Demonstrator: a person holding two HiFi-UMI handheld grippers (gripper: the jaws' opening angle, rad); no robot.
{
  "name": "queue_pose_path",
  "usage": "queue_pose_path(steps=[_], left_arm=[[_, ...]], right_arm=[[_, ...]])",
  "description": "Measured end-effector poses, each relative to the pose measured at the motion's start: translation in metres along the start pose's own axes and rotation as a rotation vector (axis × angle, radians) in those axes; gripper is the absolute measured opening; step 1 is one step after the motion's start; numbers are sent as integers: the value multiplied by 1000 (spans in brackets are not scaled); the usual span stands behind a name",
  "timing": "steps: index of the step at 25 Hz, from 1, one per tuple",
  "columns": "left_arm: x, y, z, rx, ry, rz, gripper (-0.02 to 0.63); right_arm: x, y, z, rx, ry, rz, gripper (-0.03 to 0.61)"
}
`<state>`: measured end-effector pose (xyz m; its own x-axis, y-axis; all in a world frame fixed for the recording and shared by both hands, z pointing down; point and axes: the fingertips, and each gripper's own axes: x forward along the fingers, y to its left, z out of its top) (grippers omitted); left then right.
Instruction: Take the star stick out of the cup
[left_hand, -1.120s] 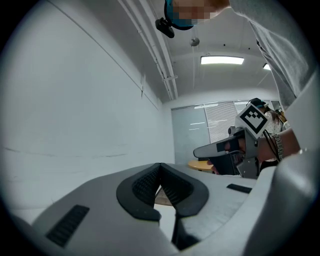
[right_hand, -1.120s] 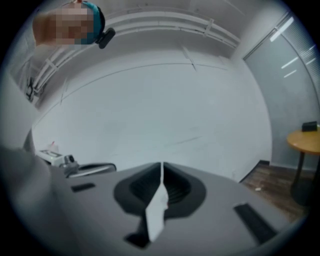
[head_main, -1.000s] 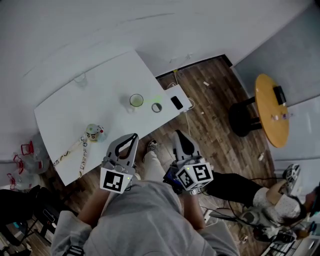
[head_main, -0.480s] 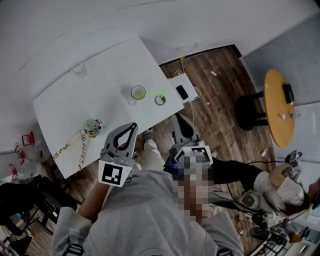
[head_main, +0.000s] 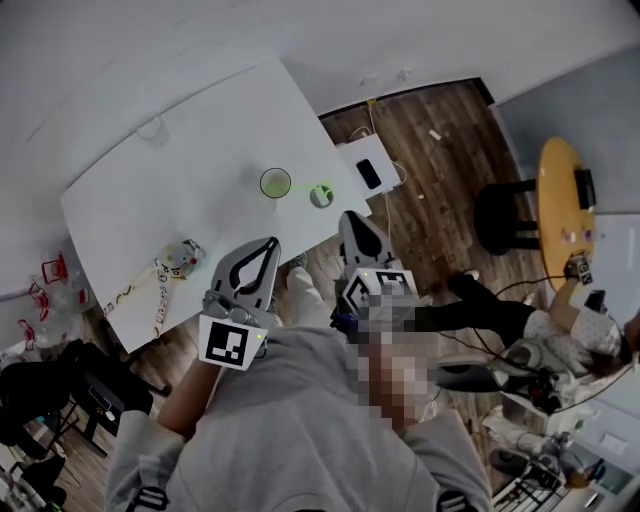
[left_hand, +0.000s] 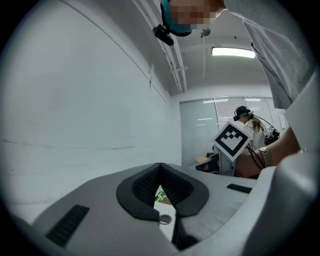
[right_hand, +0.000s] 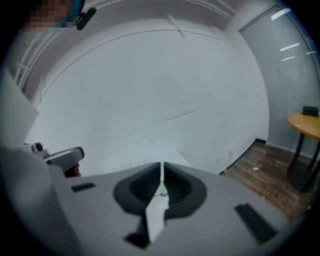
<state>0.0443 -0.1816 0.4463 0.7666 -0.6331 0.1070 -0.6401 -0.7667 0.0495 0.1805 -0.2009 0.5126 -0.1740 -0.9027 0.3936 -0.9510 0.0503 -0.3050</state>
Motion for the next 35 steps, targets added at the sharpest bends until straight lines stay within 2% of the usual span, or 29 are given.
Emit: queue_pose_path(steps=[8, 9, 11, 13, 27, 29, 32, 35], left_arm=[[21, 9, -10, -19, 38, 14, 31], [24, 10, -10, -1, 41, 10, 31], [29, 13, -10, 42, 50, 3, 30], [32, 17, -13, 23, 69, 18, 29], [51, 36, -27, 48, 116, 59, 31], [52, 39, -28, 47, 116, 69, 31], [50, 44, -31, -18, 124, 110, 31], [48, 47, -31, -24, 123, 127, 31]], right_arm=[[39, -13, -19, 58, 96, 16, 41], [44, -14, -22, 65, 109, 22, 56], [52, -16, -28, 78, 143, 32, 135], [60, -19, -36, 95, 175, 33, 141], [101, -32, -65, 133, 294, 42, 140], [104, -33, -66, 131, 299, 38, 122], [106, -33, -66, 113, 302, 25, 57], [108, -29, -64, 100, 299, 30, 52]])
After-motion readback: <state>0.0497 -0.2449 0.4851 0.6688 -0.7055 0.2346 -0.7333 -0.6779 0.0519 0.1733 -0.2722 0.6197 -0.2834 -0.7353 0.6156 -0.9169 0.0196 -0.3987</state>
